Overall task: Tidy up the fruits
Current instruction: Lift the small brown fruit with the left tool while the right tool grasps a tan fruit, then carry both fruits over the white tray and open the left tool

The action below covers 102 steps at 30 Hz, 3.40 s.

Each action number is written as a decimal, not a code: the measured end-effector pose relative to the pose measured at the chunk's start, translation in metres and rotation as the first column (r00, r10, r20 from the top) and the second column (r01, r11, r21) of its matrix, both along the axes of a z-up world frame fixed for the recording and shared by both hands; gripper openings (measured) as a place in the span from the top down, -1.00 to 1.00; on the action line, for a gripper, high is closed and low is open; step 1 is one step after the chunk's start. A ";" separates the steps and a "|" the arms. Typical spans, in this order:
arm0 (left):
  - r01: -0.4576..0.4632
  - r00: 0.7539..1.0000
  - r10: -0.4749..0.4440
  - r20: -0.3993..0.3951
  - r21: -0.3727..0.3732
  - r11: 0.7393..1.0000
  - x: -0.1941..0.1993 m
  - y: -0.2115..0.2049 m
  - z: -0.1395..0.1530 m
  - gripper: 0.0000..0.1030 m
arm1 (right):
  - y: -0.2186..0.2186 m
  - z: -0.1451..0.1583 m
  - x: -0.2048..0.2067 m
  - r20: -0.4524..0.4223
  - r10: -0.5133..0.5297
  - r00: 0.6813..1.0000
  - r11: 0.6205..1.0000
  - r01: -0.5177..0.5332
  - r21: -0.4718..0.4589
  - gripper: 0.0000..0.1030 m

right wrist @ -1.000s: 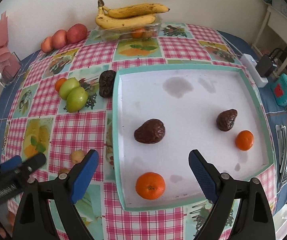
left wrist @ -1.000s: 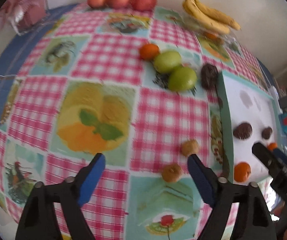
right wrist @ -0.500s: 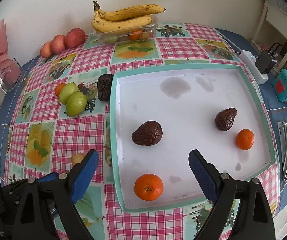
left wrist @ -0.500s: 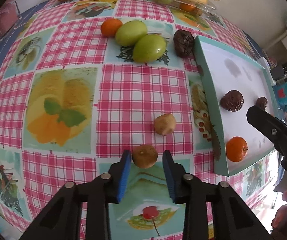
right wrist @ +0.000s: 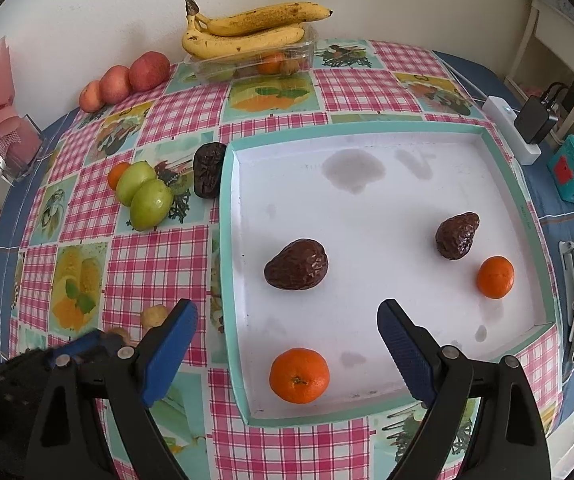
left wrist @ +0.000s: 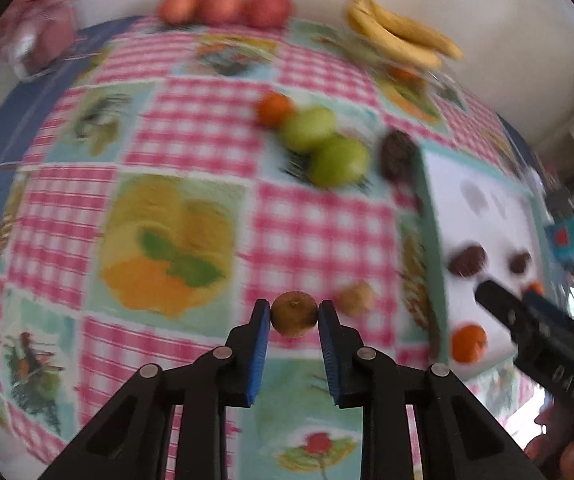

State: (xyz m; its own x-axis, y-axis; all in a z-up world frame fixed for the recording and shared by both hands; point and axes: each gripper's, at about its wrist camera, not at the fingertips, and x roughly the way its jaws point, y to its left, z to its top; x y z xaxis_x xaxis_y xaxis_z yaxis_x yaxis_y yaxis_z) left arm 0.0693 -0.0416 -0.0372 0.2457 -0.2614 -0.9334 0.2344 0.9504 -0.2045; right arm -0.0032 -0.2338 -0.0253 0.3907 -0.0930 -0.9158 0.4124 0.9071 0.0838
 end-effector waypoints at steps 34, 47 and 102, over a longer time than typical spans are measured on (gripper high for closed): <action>-0.236 0.971 0.237 0.009 -0.071 0.969 0.023 0.073 0.004 0.49 | 0.089 -0.046 0.052 -0.059 0.309 0.949 0.948 -0.302 0.102 0.39; -0.228 0.972 0.231 0.035 -0.087 0.970 0.021 0.071 0.012 0.48 | 0.086 -0.027 0.048 0.003 0.300 0.954 0.950 -0.299 0.092 0.47; 0.239 0.968 -0.221 0.116 -0.177 0.955 0.041 -0.149 0.002 0.49 | -0.145 -0.004 0.014 0.048 -0.283 0.958 0.959 0.284 -0.004 0.47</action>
